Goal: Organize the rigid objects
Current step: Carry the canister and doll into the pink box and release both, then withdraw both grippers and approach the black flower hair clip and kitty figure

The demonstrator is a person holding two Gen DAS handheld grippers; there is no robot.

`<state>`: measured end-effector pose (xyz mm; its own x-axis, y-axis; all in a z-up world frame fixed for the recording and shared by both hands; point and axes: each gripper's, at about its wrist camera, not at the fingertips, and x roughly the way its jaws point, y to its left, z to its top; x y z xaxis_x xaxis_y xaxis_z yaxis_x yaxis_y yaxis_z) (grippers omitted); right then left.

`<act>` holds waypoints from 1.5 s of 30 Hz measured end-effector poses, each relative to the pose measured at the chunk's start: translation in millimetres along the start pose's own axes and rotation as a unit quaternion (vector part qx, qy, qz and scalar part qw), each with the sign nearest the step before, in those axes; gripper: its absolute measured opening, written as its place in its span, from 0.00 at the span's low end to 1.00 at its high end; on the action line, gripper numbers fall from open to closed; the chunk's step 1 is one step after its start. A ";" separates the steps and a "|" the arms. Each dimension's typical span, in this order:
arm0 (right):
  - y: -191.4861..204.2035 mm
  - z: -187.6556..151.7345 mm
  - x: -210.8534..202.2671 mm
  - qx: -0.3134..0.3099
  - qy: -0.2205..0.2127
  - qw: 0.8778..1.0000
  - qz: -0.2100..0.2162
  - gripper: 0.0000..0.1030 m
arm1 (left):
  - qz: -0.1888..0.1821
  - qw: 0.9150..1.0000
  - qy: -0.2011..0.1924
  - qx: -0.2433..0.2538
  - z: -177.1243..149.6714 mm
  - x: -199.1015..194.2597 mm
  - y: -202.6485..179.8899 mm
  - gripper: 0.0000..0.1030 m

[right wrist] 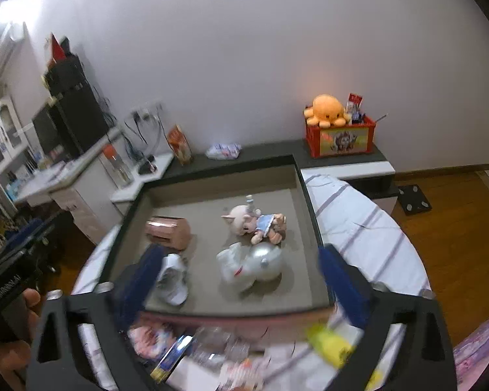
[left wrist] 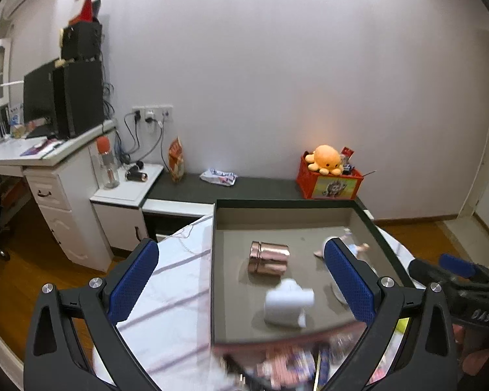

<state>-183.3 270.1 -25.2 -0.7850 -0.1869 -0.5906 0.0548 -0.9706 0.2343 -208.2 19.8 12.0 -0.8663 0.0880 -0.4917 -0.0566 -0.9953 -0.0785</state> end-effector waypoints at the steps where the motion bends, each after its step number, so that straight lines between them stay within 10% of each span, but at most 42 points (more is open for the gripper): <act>1: 1.0 -3.7 -11.5 0.002 -0.008 1.000 0.000 1.00 | 0.000 1.000 -0.003 0.002 -4.7 -10.9 -2.7 1.00; 23: 31.3 -72.8 -174.0 -0.036 -0.072 0.997 0.004 1.00 | 0.008 0.999 -0.030 -0.005 -68.9 -177.6 -19.0 1.00; 45: 37.5 -91.9 -186.8 -0.034 -0.065 0.997 0.004 1.00 | 0.012 1.000 -0.015 -0.015 -88.3 -193.9 -13.8 1.00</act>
<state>22.2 254.7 23.0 -0.8580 -0.1774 -0.4821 0.0999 -0.9782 0.1822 4.4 20.0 31.8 -0.8817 0.0627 -0.4676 -0.0216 -0.9954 -0.0929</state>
